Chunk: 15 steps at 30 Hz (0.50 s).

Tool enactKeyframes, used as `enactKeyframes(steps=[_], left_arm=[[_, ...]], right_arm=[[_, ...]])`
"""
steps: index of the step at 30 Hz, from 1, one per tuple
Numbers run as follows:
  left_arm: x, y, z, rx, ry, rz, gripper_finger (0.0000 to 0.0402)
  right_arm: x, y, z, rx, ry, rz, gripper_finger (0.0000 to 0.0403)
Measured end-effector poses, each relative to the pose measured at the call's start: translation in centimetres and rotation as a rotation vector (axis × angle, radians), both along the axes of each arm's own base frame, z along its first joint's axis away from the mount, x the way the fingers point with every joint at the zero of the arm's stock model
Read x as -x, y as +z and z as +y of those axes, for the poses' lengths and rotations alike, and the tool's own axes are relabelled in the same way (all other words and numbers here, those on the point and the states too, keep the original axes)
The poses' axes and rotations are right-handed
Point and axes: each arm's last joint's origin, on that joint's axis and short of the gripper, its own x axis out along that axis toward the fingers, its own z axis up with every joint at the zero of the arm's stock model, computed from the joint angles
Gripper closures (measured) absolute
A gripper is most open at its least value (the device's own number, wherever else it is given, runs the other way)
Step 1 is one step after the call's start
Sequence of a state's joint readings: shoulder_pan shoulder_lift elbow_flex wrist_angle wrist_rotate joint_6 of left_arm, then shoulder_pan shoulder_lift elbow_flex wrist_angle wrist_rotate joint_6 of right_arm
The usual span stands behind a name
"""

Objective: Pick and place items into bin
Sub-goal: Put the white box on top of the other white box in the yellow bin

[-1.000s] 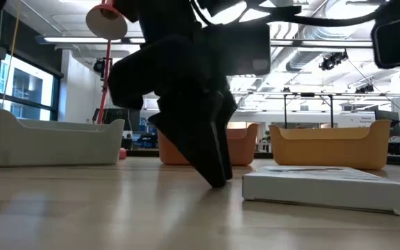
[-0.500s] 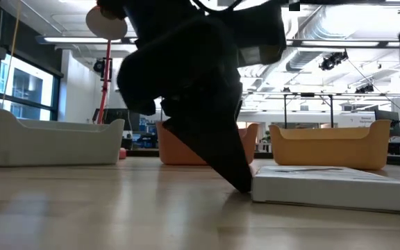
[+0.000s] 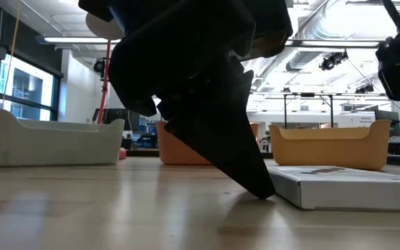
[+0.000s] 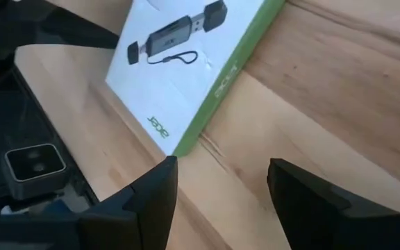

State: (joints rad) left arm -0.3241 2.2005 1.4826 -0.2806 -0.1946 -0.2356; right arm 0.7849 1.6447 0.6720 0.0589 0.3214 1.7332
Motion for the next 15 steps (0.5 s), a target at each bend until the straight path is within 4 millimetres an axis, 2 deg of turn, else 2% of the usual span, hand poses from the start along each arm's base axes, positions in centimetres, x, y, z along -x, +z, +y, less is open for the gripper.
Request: enactKeyframes(steps=[11,15], left_arm=[[0.0,0.0,0.0,-0.009,-0.005,0.001,0.0229],[0.1,0.0,-0.3,-0.022,-0.020,0.000,0.0229]], right_arm=[[-0.9,0.3,-0.7,0.005,-0.027,-0.041,0.0191],[-0.7,2.1,-1.0,-0.005,-0.009,-0.085,0.0191]])
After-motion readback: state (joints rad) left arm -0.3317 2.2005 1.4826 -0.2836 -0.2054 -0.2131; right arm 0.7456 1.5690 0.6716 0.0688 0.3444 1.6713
